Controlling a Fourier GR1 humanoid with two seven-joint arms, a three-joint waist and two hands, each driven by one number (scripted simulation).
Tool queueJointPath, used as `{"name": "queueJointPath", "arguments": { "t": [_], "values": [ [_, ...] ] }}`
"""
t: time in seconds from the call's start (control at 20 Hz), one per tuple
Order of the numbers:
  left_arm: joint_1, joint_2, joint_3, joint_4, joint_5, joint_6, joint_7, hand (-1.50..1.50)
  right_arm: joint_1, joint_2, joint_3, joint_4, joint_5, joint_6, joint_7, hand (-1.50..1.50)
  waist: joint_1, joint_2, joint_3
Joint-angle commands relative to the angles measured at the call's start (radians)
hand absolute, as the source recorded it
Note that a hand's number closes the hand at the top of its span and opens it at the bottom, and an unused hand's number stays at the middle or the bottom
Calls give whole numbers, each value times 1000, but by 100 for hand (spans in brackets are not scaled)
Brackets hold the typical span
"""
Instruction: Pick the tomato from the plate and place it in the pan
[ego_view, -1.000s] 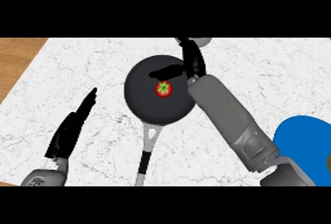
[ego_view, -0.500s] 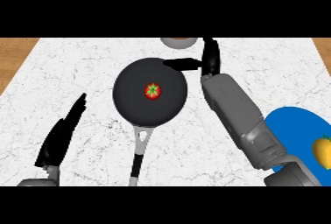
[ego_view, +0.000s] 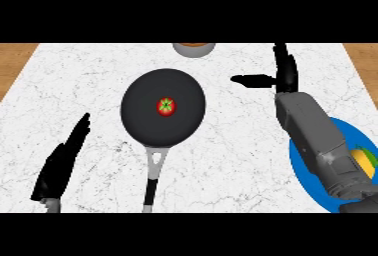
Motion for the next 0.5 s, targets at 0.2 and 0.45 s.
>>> {"name": "queueJointPath", "arguments": {
  "t": [0.2, 0.45],
  "values": [
    [85, 2, 18, -45, -5, -15, -33, 0, 87, -131, -25, -22, 11, 152, -52, -150, -22, -11, -1],
    [56, -12, 18, -13, -14, -15, -37, 0, 50, -212, -59, 107, 20, 281, -120, -150, 4, 2, 1]
  ]
}}
